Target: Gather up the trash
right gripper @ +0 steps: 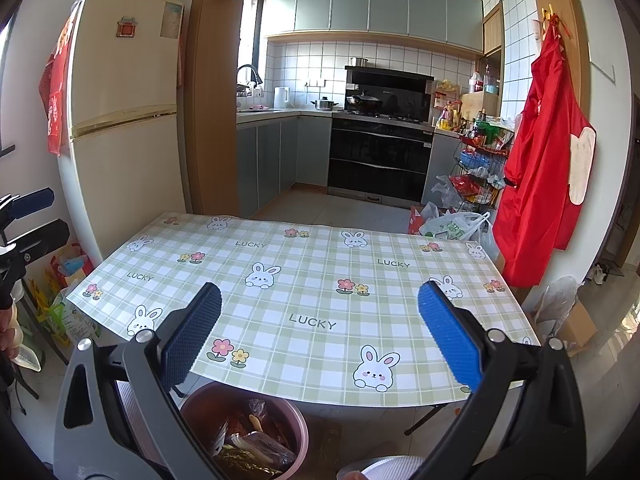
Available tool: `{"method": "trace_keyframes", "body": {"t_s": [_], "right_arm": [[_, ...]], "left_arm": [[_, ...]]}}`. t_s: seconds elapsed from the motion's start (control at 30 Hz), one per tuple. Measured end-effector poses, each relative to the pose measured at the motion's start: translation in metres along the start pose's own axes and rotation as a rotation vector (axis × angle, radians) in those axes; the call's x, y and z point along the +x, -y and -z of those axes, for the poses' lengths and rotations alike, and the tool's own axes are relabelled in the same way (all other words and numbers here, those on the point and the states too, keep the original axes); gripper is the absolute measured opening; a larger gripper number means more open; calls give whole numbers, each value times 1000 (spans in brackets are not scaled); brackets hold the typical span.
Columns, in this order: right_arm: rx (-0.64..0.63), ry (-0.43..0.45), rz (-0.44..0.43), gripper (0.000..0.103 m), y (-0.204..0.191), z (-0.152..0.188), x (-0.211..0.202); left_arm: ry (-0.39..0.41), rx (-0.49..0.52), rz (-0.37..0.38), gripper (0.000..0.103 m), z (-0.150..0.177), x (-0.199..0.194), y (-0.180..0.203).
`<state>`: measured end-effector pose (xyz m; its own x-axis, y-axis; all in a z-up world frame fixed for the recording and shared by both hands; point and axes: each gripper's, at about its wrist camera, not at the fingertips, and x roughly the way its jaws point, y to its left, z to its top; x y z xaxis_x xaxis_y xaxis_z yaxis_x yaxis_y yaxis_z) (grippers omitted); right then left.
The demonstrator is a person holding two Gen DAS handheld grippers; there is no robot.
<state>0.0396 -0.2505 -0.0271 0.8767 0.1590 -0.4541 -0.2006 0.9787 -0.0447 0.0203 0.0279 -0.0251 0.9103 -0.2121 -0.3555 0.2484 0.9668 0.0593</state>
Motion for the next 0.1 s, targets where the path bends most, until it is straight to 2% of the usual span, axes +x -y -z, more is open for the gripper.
{"method": "trace_keyframes", "body": {"t_s": [0.1], "right_arm": [[1, -2, 0, 97, 0, 1, 0]], "left_arm": [[-4, -3, -2, 97, 0, 1, -1]]}}
